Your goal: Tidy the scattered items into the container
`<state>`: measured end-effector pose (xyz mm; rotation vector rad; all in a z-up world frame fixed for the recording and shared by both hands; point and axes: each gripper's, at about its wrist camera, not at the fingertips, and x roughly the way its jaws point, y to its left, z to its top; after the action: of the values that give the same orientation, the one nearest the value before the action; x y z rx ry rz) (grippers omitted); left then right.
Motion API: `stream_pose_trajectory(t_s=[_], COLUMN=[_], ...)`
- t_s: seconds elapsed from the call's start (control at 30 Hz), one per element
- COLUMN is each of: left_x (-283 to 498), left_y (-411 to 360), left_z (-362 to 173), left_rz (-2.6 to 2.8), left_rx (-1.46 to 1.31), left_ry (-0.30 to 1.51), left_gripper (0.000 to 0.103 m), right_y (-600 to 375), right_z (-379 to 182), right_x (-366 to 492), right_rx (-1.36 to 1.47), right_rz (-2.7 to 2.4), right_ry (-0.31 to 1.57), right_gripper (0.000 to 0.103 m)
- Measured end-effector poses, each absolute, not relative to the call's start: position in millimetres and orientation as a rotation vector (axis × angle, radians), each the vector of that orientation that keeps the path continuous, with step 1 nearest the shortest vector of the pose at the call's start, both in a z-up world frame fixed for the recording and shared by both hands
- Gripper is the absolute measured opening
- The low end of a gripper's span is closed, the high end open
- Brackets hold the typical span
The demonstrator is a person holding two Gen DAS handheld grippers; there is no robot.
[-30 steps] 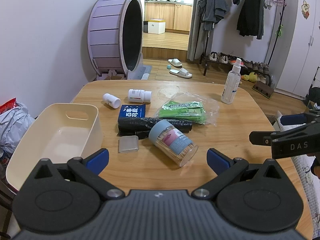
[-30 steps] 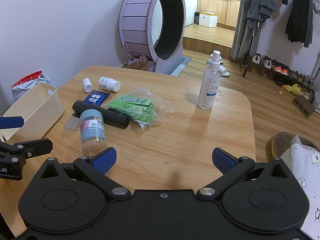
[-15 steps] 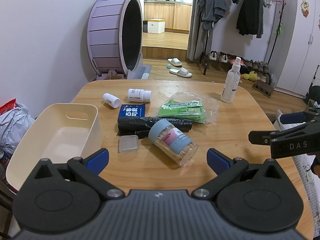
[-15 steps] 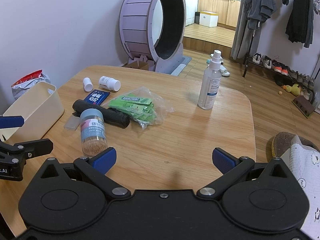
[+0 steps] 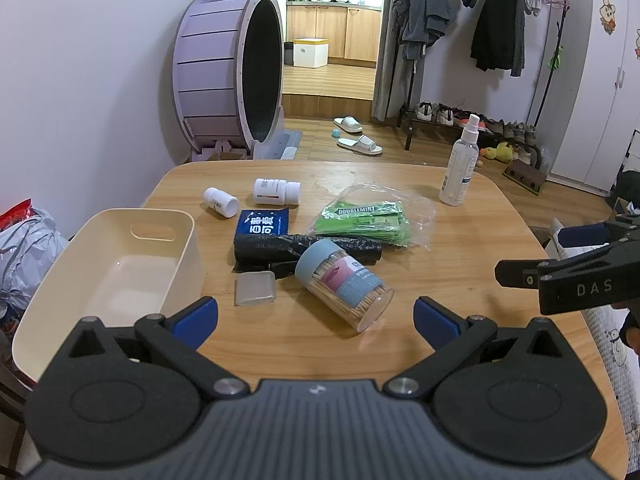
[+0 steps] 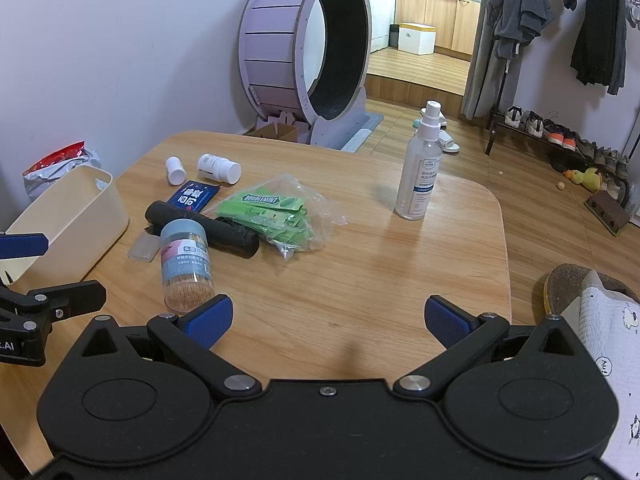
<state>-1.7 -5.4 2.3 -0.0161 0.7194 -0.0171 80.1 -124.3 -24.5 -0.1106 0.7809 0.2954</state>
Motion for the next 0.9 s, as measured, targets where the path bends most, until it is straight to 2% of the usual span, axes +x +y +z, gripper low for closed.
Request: stream_pose_trajectory(t_s=[0.57,0.7,0.9], left_x=[-3,0,8], left_y=[1,3,10], left_z=[2,-1,-6], left_rz=[-0.089,-0.117,-0.154], left_rx=[-0.015,-0.023,-0.104], left_ry=[0.669,0.66,0.659], left_gripper=[0.103,0.103,0.103], right_y=[-157,-164,-185], right_z=[-25,-26,-39], right_x=[99,115,154], right_rx=[-0.02,-0.055,0.057], right_rz=[0.219,0.195,0.223], right_ry=[0.664,0.616,0.554], right_gripper=[0.103,0.103,0.103])
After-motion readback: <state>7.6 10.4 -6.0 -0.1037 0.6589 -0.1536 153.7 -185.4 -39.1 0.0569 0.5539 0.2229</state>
